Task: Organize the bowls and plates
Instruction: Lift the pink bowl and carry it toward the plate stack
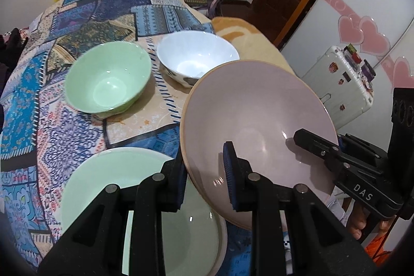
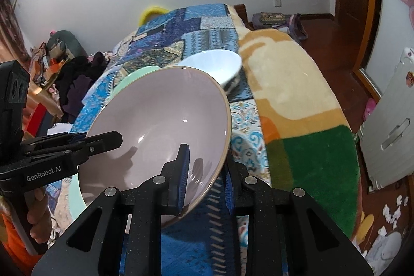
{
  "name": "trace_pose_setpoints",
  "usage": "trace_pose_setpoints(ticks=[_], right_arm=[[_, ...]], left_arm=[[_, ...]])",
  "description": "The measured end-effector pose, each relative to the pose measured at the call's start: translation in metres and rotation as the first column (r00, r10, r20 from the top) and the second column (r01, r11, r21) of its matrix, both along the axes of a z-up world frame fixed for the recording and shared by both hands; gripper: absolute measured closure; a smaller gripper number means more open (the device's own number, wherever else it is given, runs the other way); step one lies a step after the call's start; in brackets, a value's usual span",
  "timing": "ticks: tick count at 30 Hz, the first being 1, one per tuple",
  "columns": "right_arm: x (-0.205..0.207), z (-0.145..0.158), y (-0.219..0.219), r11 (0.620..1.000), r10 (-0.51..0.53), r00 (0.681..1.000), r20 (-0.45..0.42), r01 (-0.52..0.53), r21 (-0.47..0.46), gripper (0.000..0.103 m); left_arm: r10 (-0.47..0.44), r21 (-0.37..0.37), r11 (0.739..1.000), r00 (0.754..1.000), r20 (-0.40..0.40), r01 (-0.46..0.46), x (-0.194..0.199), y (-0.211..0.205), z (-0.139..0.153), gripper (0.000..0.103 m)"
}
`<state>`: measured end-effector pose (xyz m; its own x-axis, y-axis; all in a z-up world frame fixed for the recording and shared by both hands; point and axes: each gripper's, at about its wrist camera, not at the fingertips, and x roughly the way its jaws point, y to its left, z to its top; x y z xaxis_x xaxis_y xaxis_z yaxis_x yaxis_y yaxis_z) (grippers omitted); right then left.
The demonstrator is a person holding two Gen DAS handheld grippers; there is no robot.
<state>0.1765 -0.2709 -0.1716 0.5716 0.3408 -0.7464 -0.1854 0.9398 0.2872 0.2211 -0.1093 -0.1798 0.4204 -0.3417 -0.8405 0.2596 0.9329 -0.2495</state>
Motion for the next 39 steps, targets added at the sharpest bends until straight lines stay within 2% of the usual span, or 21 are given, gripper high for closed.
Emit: trace_pose_setpoints(ticks=[12,22,29,39], right_arm=[[-0.012,0.015,0.058,0.996,0.092,0.995,0.037,-0.092,-0.002,0.081],[-0.024,0.024,0.119,0.98,0.198,0.978,0.059,-0.197,-0.026,0.081],[-0.034,0.022,0.166,0.959,0.283,0.957,0.059,-0.281,-0.043,0.081],[-0.039,0.004,0.231,0.91,0.415,0.91,-0.002,-0.415,-0.027,0.081]], left_arm=[[0.082,-0.018,0.997,0.995,0.056,-0.081,-0.036,0.059,0.027,0.077],[0.186,-0.045,0.982,0.978,0.096,-0.183,-0.075,0.13,0.041,0.077],[0.261,-0.049,0.965,0.958,0.119,-0.257,-0.105,0.178,0.045,0.077],[0.39,-0.035,0.921,0.913,0.117,-0.389,-0.144,0.248,0.038,0.077]])
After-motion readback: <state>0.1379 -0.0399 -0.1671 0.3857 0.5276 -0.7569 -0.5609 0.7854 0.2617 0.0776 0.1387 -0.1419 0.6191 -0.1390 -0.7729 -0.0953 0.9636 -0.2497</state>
